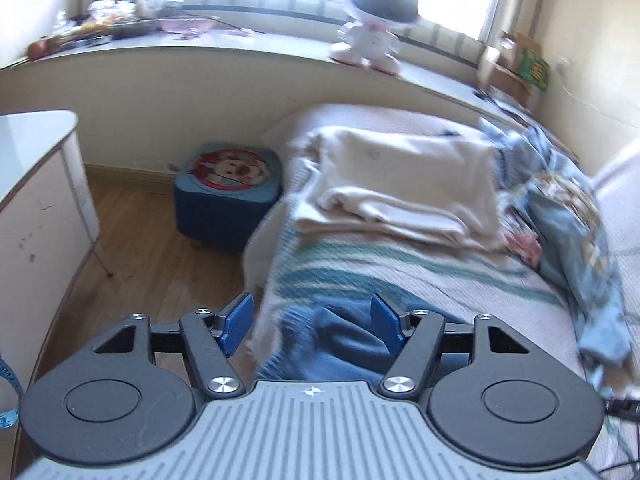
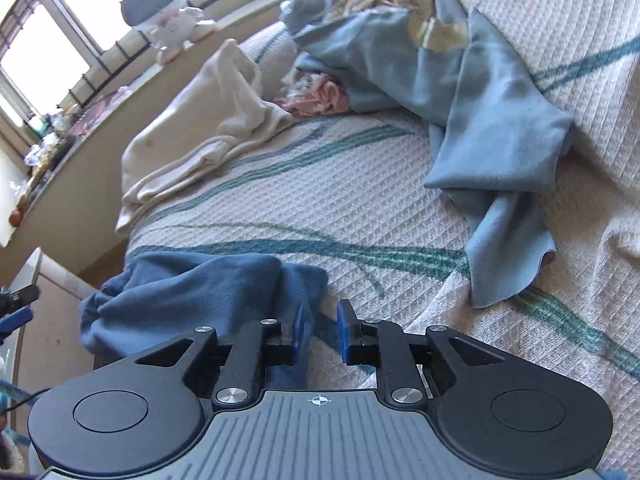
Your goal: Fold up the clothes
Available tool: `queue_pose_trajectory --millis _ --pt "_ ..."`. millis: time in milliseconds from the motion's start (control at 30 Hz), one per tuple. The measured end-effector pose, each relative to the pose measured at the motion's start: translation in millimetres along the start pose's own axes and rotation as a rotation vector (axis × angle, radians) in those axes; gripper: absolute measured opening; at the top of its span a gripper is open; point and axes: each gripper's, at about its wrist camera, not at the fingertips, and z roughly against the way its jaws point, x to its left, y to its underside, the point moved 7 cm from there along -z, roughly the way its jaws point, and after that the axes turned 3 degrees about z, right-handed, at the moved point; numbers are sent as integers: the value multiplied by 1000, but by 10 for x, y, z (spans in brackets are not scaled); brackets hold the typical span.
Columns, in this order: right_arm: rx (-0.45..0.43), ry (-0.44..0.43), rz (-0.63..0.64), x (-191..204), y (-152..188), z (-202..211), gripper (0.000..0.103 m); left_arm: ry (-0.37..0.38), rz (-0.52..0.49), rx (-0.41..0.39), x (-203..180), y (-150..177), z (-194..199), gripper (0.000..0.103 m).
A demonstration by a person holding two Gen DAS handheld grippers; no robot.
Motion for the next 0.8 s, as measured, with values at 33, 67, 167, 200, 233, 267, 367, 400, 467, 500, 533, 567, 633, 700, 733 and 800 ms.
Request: queue_pose_trajectory --millis 33,67,167,200,233,267,367,400,467,500,533,567,633,700,733,800 --pt "-2 -11 5 15 8 27 19 12 -19 10 -63 39 -6 62" --pt "-5 -19 10 23 14 49 19 24 -40 23 -131 85 -19 62" --pt "-14 -35 18 25 9 71 29 40 -86 50 -282 194 -94 62" --pt "-15 -45 18 31 -5 61 30 41 -93 57 -314 223 -123 62" --pt "-15 -58 17 46 -24 43 30 42 -100 65 -346 251 -151 62" --pt "-15 -76 15 69 -51 18 30 43 -97 72 -356 263 -176 62" --pt "-8 -127 -3 143 -137 -130 31 38 -93 75 -360 268 -194 62" --pt "2 -143 -10 169 -161 -202 32 33 -94 70 -347 262 -186 63" --pt "28 -159 -40 205 -192 -345 35 20 -90 60 -292 236 -164 66" --pt "40 -169 -48 230 -198 -401 37 14 -85 55 -248 216 -158 67" --pt "51 -182 -52 255 -202 -456 45 7 -75 51 -193 192 -156 67" --pt "61 -188 -53 276 -200 -504 49 4 -62 48 -138 169 -157 67" --pt "73 -183 -51 306 -178 -569 53 10 -26 44 -30 130 -176 67" --pt "76 -179 -47 315 -148 -589 53 38 3 34 47 79 -225 67" --pt "75 -183 -51 314 -136 -583 53 58 13 31 69 68 -263 67" --pt "71 -186 -52 309 -122 -560 53 85 10 42 88 64 -395 67"
